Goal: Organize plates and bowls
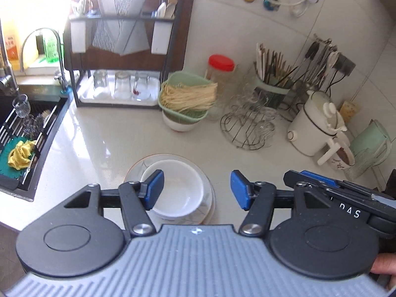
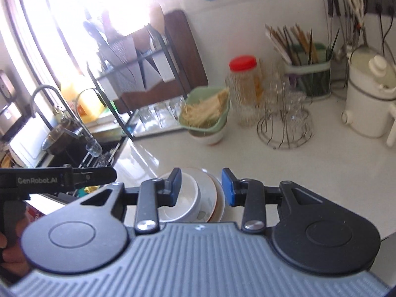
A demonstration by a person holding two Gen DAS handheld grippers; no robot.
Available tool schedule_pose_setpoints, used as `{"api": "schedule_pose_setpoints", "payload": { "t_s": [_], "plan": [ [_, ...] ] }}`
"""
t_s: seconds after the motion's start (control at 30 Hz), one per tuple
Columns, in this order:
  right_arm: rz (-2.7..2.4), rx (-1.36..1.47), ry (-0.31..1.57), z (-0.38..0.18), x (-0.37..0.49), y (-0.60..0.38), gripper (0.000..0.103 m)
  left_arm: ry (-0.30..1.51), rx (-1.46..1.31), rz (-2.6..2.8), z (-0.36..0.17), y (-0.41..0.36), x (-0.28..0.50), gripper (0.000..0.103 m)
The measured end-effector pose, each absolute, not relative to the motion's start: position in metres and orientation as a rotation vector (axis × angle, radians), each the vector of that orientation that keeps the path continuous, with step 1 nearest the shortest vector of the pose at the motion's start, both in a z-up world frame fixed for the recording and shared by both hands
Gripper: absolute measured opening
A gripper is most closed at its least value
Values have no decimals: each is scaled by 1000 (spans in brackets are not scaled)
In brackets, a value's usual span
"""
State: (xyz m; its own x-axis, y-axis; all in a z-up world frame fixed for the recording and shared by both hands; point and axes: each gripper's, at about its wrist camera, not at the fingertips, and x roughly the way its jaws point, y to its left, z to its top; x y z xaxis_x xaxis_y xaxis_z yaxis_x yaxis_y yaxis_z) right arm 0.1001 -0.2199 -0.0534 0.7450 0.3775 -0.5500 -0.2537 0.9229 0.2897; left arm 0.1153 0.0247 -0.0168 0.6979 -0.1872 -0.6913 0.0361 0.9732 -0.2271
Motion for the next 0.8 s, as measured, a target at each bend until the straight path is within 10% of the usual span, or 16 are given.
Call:
{"api": "schedule_pose_setpoints", "payload": {
  "t_s": [0.6, 0.8],
  "plan": [
    [350, 207, 509, -38, 1, -248, 42, 707, -122, -91, 5, -2, 0, 96],
    [318, 155, 463, -41, -26, -246, 87, 705, -83, -68, 3, -5, -27, 100]
  ]
}}
